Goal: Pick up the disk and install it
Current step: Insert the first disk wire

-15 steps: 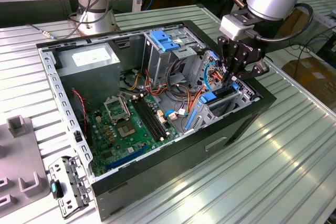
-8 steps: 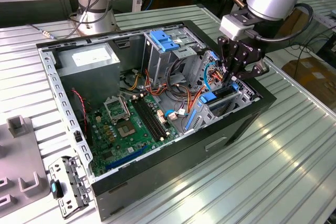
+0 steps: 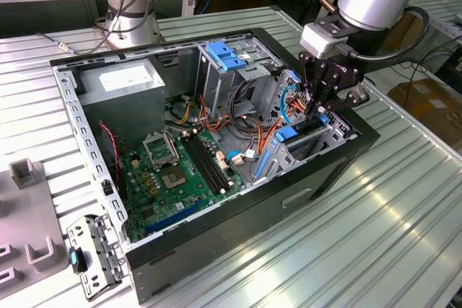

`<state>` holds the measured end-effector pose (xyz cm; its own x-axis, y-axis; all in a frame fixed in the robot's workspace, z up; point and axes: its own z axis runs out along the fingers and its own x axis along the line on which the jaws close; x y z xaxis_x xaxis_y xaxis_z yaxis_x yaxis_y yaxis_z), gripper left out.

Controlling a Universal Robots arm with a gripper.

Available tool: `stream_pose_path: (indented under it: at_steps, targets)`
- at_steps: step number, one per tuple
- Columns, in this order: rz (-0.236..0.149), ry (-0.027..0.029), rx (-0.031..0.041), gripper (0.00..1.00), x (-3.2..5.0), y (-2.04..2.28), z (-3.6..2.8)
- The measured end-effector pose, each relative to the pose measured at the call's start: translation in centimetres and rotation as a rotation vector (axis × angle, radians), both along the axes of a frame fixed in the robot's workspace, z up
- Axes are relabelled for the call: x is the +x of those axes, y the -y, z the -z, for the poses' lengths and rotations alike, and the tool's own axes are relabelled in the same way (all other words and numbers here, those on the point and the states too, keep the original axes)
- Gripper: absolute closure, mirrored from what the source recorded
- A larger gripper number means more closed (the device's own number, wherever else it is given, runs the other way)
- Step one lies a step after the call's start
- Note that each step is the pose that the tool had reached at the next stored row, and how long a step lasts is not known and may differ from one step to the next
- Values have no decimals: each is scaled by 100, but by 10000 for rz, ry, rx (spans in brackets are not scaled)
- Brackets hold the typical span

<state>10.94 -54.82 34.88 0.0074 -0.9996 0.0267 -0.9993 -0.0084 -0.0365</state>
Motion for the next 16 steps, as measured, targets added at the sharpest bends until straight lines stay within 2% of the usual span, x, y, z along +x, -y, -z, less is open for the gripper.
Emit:
stream_pose_path:
  at_steps: [2,10,16]
  targets:
    - [91,35,-3,84,-4,0,2]
    - [182,63,8,84,-14,7,5]
    - [182,75,78,84,-21,30,17]
